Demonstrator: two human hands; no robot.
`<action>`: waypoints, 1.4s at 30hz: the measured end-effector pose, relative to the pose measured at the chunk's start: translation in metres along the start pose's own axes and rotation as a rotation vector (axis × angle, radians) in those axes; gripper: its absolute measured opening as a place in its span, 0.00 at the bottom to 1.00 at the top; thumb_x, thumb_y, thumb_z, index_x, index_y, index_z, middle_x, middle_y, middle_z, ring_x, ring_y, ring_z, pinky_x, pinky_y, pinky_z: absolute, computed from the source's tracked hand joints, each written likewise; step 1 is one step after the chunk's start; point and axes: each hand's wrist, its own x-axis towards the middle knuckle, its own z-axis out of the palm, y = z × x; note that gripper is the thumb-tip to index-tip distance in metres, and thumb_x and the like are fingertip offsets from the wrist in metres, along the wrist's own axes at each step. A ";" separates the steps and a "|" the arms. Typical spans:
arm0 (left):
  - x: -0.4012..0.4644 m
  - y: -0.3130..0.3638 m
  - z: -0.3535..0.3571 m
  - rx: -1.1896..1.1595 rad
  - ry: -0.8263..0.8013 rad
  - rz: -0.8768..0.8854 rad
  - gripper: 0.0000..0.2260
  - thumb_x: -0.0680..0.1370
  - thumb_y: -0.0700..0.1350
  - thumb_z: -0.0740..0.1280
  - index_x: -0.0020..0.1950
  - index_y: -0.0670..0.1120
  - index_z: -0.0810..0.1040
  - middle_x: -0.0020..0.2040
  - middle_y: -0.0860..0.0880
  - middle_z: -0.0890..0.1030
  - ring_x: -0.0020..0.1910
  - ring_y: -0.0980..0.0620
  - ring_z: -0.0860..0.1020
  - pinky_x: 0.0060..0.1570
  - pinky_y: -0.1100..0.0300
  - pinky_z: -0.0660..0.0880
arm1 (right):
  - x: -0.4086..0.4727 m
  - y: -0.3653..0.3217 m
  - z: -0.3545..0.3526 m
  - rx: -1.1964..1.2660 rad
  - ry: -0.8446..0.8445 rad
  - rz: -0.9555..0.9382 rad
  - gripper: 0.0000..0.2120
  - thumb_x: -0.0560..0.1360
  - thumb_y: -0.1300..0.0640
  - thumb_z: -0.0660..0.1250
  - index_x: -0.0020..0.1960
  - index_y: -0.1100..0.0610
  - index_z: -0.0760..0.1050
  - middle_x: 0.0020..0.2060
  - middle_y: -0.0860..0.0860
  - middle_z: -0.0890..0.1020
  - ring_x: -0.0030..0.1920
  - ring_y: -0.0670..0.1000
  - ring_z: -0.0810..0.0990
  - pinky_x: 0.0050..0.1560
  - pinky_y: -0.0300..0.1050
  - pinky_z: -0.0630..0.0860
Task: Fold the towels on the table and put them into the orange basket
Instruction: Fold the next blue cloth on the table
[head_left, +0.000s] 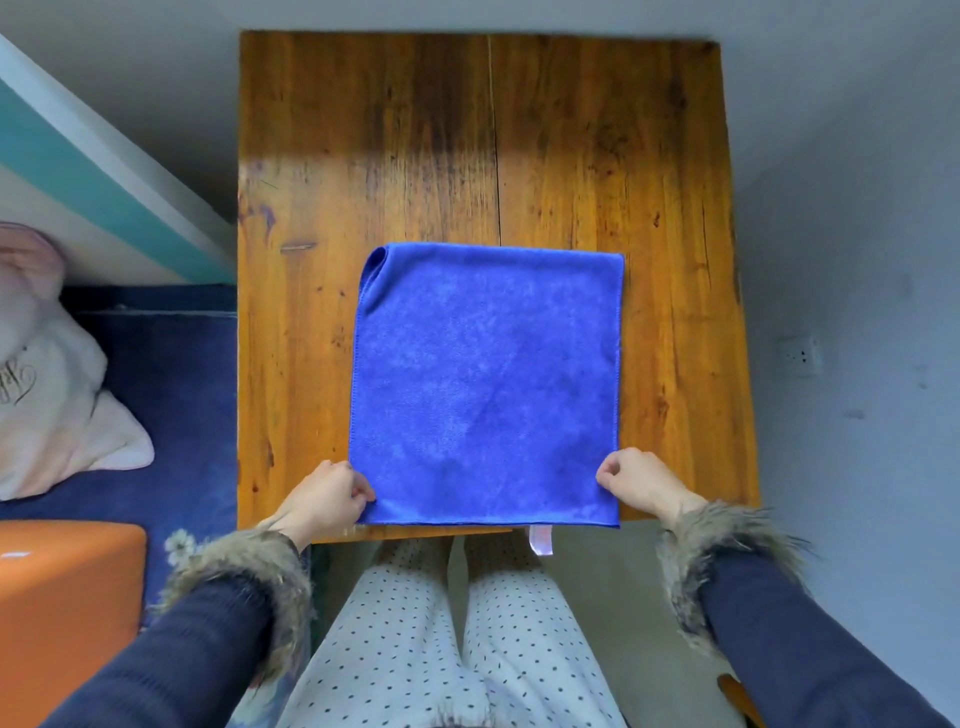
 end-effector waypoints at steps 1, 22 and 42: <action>0.002 0.003 -0.006 -0.032 0.057 0.013 0.13 0.78 0.39 0.58 0.53 0.46 0.81 0.54 0.48 0.78 0.56 0.48 0.74 0.54 0.56 0.73 | 0.001 -0.006 -0.002 -0.020 0.088 -0.018 0.10 0.75 0.59 0.59 0.46 0.57 0.79 0.49 0.54 0.82 0.51 0.56 0.78 0.50 0.47 0.74; 0.154 0.044 -0.152 -0.582 0.865 -0.043 0.11 0.76 0.51 0.65 0.50 0.47 0.83 0.47 0.51 0.83 0.49 0.53 0.78 0.46 0.64 0.67 | 0.132 -0.137 -0.002 -0.256 0.905 -0.415 0.26 0.78 0.44 0.52 0.73 0.52 0.61 0.74 0.54 0.62 0.74 0.55 0.57 0.71 0.62 0.49; 0.166 0.023 -0.181 -0.273 0.753 0.144 0.10 0.76 0.45 0.67 0.56 0.45 0.77 0.54 0.42 0.74 0.55 0.44 0.70 0.58 0.58 0.65 | 0.128 -0.122 -0.072 0.016 1.109 -0.483 0.14 0.75 0.55 0.59 0.57 0.57 0.76 0.56 0.54 0.78 0.56 0.53 0.73 0.57 0.51 0.62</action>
